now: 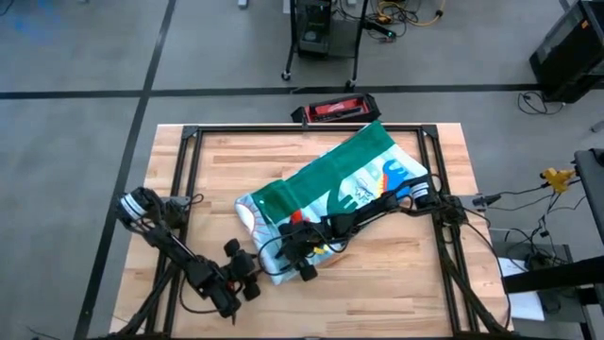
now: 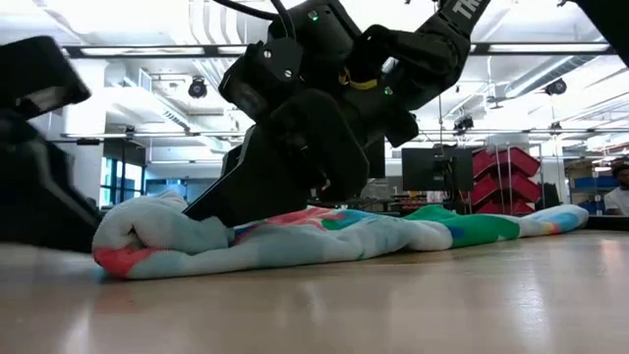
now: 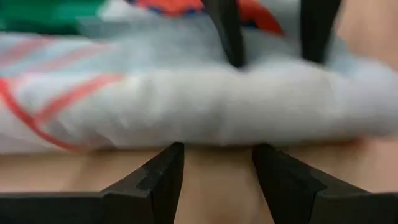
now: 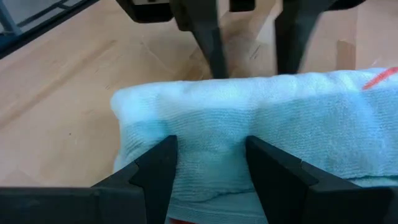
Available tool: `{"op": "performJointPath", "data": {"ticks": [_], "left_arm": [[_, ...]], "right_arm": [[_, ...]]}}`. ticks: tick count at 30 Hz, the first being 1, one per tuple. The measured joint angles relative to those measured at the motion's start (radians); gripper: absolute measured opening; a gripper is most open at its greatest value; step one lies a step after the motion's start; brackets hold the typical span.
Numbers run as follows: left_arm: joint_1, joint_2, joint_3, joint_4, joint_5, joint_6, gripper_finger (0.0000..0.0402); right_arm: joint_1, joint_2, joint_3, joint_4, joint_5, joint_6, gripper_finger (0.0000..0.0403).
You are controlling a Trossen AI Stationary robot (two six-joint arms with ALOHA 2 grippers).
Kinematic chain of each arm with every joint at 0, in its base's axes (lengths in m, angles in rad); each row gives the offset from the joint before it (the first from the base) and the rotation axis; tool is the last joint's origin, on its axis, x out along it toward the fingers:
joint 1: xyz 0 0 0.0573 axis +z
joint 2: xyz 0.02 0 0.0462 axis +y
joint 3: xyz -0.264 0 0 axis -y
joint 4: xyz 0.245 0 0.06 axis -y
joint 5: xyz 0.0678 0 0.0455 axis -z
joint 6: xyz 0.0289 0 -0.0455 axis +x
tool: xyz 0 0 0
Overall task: Roll towel
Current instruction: Roll the multi-color dinosaur print towel
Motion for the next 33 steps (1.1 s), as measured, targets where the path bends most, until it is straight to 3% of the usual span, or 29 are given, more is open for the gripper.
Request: {"op": "performJointPath", "data": {"ticks": [5, 15, 26, 33], "left_arm": [[0.01, -0.006, 0.0, 0.006, -0.076, 0.001, 0.018], [0.02, -0.007, 0.004, 0.024, -0.119, 0.026, 0.0169], [0.009, -0.11, 0.006, -0.105, -0.042, 0.021, 0.0172], [-0.002, -0.179, 0.006, -0.22, 0.099, 0.002, 0.0159]], "right_arm": [[0.0, 0.001, -0.001, 0.007, 0.003, 0.001, 0.0181], [0.003, -0.001, -0.002, 0.006, 0.005, 0.001, 0.0181], [0.003, -0.054, 0.009, -0.064, 0.0, -0.002, 0.0181], [-0.027, -0.065, 0.072, -0.059, -0.058, -0.071, 0.0181]]}}
